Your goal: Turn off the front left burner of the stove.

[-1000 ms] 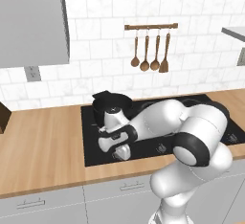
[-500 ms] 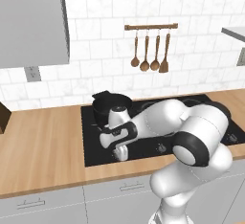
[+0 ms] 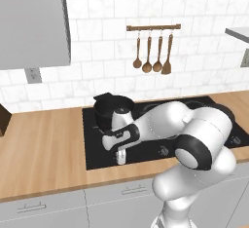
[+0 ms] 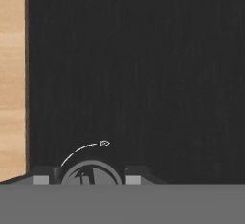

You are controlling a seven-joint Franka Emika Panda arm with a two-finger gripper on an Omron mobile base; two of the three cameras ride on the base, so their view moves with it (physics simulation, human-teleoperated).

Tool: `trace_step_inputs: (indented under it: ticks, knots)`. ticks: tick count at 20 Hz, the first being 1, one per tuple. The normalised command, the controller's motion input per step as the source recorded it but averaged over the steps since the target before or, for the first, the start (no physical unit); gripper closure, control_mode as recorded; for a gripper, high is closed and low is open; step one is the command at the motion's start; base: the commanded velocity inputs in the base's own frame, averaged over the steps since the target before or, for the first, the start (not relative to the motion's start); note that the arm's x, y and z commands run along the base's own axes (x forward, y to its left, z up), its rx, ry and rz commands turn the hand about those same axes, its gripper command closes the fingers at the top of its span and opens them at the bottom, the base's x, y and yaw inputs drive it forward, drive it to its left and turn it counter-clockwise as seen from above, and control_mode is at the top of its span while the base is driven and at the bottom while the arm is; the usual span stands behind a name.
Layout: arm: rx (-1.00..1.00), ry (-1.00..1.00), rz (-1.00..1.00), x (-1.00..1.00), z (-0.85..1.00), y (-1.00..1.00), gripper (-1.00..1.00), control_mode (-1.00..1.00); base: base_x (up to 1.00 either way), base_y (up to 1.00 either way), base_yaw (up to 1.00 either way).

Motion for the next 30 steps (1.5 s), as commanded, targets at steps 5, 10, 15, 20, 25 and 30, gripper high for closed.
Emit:
trace_step_inputs:
  ticks: [5, 10, 15, 20, 25, 30]
  knots:
    - [0.0, 0.0, -0.27, 0.0, -0.22, 0.0, 1.0, -1.0, 0.0, 0.0, 0.0]
    - [0.0, 0.0, -0.25, 0.0, -0.22, -0.03, 1.0, -1.0, 0.0, 0.0, 0.0]
    - [0.0, 0.0, -0.25, 0.0, -0.21, -0.11, 1.0, -1.0, 0.0, 0.0, 0.0]
    - [0.0, 0.0, -0.27, 0.0, -0.22, -0.06, 1.0, -1.0, 0.0, 0.0, 0.0]
    - [0.0, 0.0, -0.3, 0.0, -0.26, 0.0, 1.0, -1.0, 0.0, 0.0, 0.0]
    - [0.0, 0.0, -0.32, 0.0, -0.26, 0.0, 1.0, -1.0, 0.0, 0.0, 0.0]
